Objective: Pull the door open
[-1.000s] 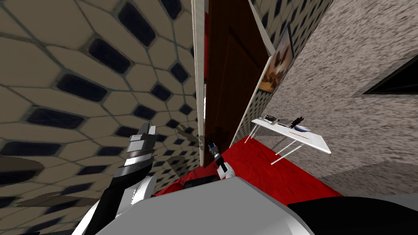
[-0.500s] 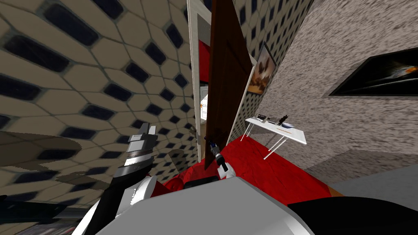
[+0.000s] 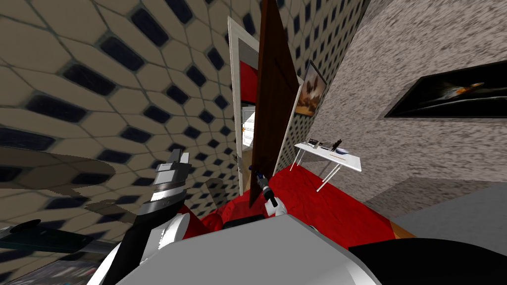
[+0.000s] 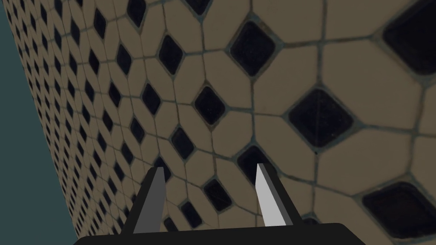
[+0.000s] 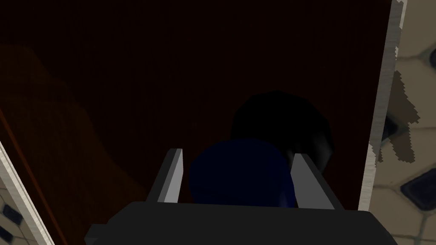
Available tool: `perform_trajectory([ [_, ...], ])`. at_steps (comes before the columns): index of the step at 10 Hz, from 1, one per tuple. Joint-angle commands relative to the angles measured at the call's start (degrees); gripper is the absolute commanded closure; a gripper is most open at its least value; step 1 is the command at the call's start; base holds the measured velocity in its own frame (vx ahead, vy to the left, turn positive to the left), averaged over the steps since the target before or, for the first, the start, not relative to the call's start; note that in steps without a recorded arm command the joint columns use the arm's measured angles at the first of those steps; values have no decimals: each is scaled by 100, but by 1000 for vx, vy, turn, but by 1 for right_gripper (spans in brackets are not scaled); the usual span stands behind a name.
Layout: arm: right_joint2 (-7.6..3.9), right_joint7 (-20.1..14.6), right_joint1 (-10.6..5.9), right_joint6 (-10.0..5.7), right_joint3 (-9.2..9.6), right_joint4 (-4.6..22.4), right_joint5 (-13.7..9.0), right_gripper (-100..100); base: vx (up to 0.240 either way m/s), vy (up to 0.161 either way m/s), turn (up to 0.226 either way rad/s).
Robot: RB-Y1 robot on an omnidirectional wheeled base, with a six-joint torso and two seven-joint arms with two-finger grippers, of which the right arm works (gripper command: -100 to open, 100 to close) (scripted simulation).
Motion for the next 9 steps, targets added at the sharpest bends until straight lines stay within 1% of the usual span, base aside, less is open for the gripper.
perform_trajectory([
  [1, -60, -14, 58, 205, -58, -67, -86, 100, -54, -13, 2],
  [3, -60, -14, 58, 205, -58, -67, -86, 100, -18, 0, -5],
  [4, -71, -31, 57, 276, -75, -66, -166, 100, -26, -9, -12],
  [7, -71, -31, 57, 276, -75, -66, -166, 100, -22, -7, 2],
  [8, -93, -69, 55, 440, -113, -62, -349, 100, -41, -15, -25],
  [9, -93, -69, 55, 440, -113, -62, -349, 100, -60, -19, -20],
])
